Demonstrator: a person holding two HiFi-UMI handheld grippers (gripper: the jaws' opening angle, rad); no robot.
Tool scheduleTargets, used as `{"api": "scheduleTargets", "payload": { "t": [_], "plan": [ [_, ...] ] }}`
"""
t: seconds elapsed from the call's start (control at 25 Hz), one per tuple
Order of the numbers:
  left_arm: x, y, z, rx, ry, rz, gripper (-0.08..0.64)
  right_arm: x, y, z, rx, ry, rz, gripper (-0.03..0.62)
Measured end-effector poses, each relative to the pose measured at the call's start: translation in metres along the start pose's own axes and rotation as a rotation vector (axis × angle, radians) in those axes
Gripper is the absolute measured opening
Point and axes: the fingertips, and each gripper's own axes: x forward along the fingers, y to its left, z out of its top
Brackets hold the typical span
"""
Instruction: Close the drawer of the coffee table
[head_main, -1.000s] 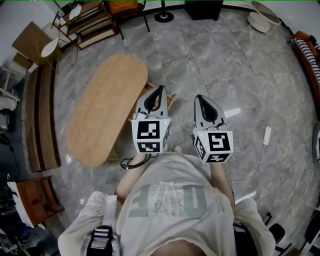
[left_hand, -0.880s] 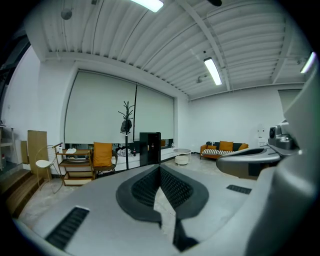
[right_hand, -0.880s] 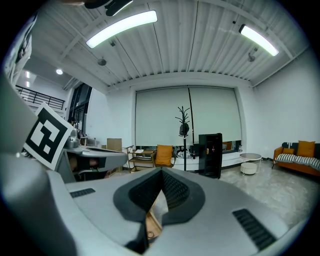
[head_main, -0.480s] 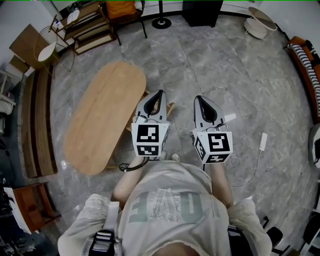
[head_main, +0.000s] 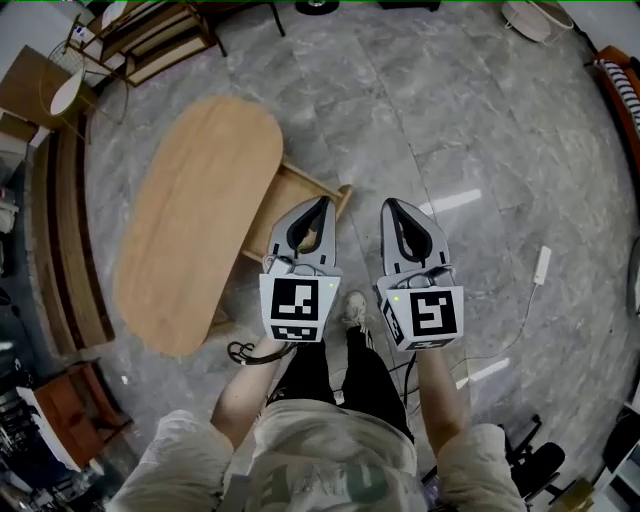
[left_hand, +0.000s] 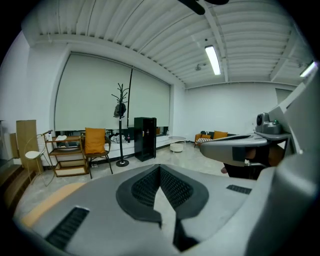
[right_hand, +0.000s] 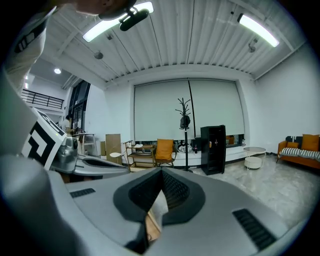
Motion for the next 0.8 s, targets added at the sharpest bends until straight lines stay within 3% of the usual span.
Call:
{"api": "scheduleTargets", "payload": {
  "t": [0.24, 0.32, 0.52, 0.8],
  "plan": [
    [0.050, 0.021, -0.105, -0.055, 0.002, 0.043, 0.008, 0.046, 0.000, -0.110, 0.002, 0.063, 0.027, 0.005],
    [0.057, 0.022, -0.150, -0.082, 0.038, 0.048, 0.008, 0.053, 0.003, -0.152, 0.006, 0.096, 0.039, 0.005],
    [0.068, 0.009, -0.253, -0.063, 0.142, 0.033, 0.008, 0.062, 0.010, -0.255, 0.070, 0.169, 0.053, 0.005],
    [0.069, -0.003, -0.334, -0.073, 0.213, 0.029, 0.008, 0.057, 0.018, -0.353, 0.135, 0.279, 0.041, 0.005]
  ]
}}
